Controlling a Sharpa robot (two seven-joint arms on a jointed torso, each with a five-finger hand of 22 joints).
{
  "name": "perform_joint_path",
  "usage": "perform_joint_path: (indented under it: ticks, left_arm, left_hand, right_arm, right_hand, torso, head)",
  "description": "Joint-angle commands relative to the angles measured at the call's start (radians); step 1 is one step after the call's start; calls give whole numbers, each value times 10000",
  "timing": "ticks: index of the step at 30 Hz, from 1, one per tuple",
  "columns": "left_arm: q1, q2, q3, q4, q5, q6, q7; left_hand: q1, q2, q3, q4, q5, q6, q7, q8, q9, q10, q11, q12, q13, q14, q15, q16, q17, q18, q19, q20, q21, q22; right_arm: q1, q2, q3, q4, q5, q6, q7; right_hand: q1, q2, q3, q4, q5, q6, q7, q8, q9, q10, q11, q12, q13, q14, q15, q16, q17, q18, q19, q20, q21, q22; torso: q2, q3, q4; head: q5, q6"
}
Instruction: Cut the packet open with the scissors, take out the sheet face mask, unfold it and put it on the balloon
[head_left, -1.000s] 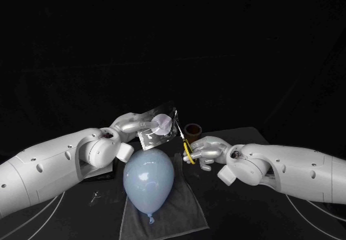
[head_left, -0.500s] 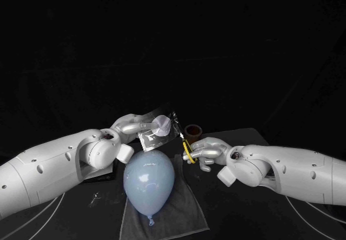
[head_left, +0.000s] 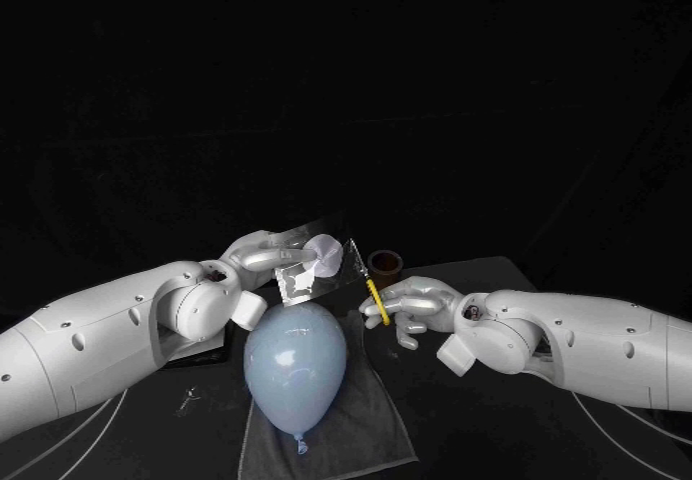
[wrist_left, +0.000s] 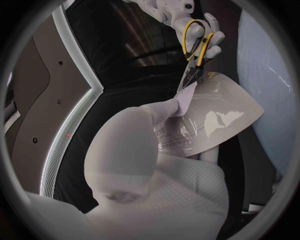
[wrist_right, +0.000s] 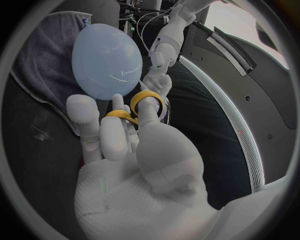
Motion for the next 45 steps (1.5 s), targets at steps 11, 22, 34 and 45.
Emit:
perform_joint_path:
  ticks: [11, 22, 34, 45]
  left_arm:
    - [5, 0, 8, 32, -67, 271, 78]
    - [5, -16, 8, 41, -69, 350, 92]
    - [5, -47, 8, 52, -69, 407, 103]
    - [5, -73, 8, 53, -72, 393, 102]
  left_hand:
    - [-29, 105, 31, -31, 66, 51, 41, 25, 1755, 78, -22, 8, -9, 28, -50, -1, -5, 113, 73, 27, 36, 6]
    - [-29, 105, 31, -31, 66, 51, 41, 25, 1755, 78, -22, 8, -9, 28, -50, -1, -5, 113, 73, 27, 36, 6]
    - [-29, 105, 31, -31, 66, 51, 41, 25, 1755, 78, -22, 8, -9, 28, -50, -1, -5, 113, 73, 27, 36, 6]
    - [-41, 121, 33, -46, 64, 33, 44, 26, 1806, 75, -19, 5, -9, 24, -48, -9, 12, 112, 68, 29, 34, 4]
  right_arm:
    - [1, 14, 7, 26, 122, 411, 557]
    - [-1, 54, 7, -20, 128, 740, 507]
    - [0, 47, 7, -119, 468, 1641, 393]
    - [0, 24, 8, -44, 772, 1581, 550]
  right_hand:
    - [409, -68, 200, 12, -111, 350, 28, -362, -498, 131, 86, -204, -824, 4, 51, 24, 79, 105, 25, 82, 72, 74]
    - [-185, -377, -482, 91, -121, 228, 256, -557, -741, -225, 303, -192, -1217, -190, 239, -112, -191, 180, -259, 202, -392, -318]
    - [-1138, -904, -556, 402, -133, -1232, 321, -836, -881, -776, 390, -187, -1532, -646, 335, -314, -710, 358, -831, 331, -1315, -1105]
    - [-67, -178, -70, -47, -120, -193, 171, 470, -443, -254, 231, 626, -1653, -679, 227, -205, -702, 363, -731, 276, -1185, -1081]
  torso:
    - [3, -3, 2]
    - [12, 2, 11]
    - [3, -3, 7]
    - [3, 2, 3]
  head:
    - [-4, 20]
    - [-12, 11]
    - [-23, -10]
    - [-33, -23]
